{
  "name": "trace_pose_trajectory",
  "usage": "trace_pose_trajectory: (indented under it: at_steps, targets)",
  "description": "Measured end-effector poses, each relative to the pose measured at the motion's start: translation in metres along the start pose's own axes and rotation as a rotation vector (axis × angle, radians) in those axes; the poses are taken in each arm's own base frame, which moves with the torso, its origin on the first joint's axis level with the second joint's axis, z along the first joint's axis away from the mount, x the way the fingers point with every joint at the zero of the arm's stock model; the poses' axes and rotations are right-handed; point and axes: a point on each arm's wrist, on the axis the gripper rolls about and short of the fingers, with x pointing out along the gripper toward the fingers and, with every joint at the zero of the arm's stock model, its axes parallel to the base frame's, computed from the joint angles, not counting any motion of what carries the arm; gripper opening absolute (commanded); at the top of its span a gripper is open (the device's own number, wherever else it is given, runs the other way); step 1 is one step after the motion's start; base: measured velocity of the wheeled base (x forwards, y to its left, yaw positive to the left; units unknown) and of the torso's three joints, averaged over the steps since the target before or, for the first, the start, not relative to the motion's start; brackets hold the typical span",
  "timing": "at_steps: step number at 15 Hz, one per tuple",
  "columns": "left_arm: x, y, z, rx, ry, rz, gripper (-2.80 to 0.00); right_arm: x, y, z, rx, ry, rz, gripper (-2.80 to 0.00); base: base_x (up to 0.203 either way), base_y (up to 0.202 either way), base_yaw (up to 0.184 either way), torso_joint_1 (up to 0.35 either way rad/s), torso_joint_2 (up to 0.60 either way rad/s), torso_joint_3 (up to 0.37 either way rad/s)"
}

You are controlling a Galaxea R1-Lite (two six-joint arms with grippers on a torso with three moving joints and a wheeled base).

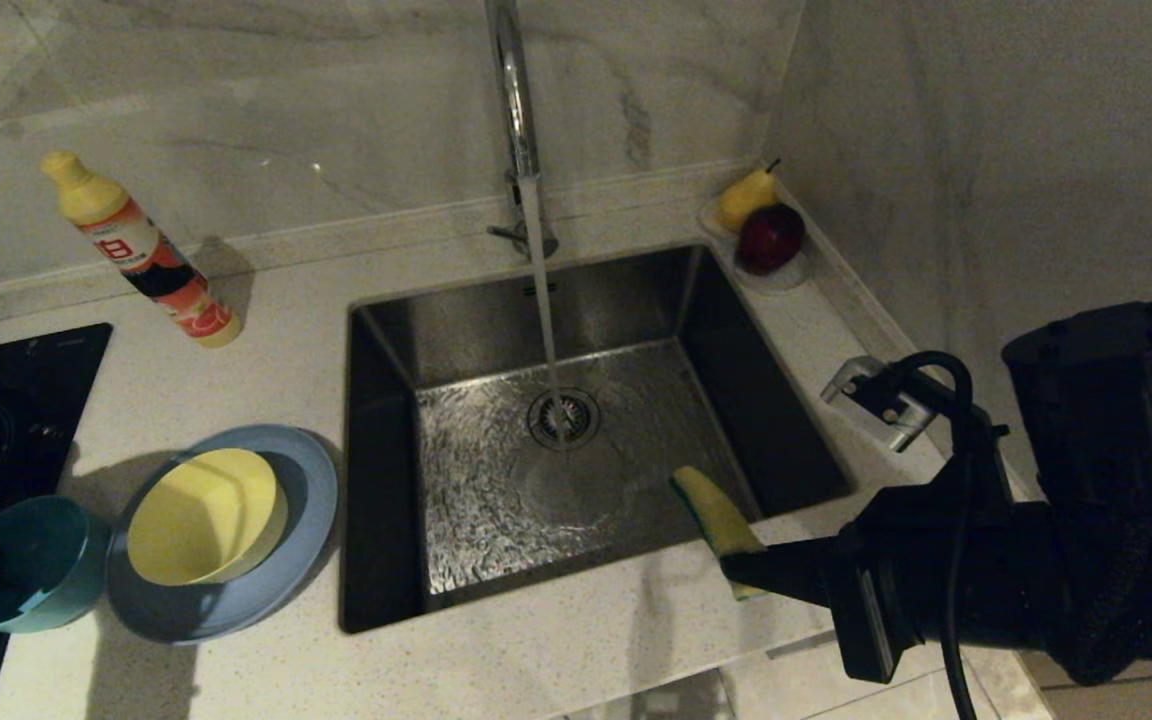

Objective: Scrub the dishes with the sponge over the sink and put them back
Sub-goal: Pick up a bowl and the sponge

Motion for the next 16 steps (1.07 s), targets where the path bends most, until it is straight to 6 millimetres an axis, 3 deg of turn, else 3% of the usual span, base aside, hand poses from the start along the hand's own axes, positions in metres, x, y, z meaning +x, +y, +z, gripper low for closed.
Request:
trace_pose_trajectory:
  at_steps: [10,13,16]
  targets:
    - [-0.012,-0.006,0.011,-0.008,-0.056,-0.013,-2.8,0.006,-0.002,-0.002,0.007,0.019,0.004,-2.8,0.0,0.0,0.0,0.0,0.0,0.0]
    - [-0.028,-0.012,0.02,-0.02,-0.12,-0.032,-2.8,0.008,-0.003,-0.002,0.008,0.024,0.002,-2.8,0.0,0.0,0.0,0.0,0.0,0.0]
    - [-0.06,-0.021,0.029,-0.019,-0.186,-0.066,-2.8,0.008,-0.003,-0.002,0.008,0.026,0.001,-2.8,0.0,0.0,0.0,0.0,0.0,0.0]
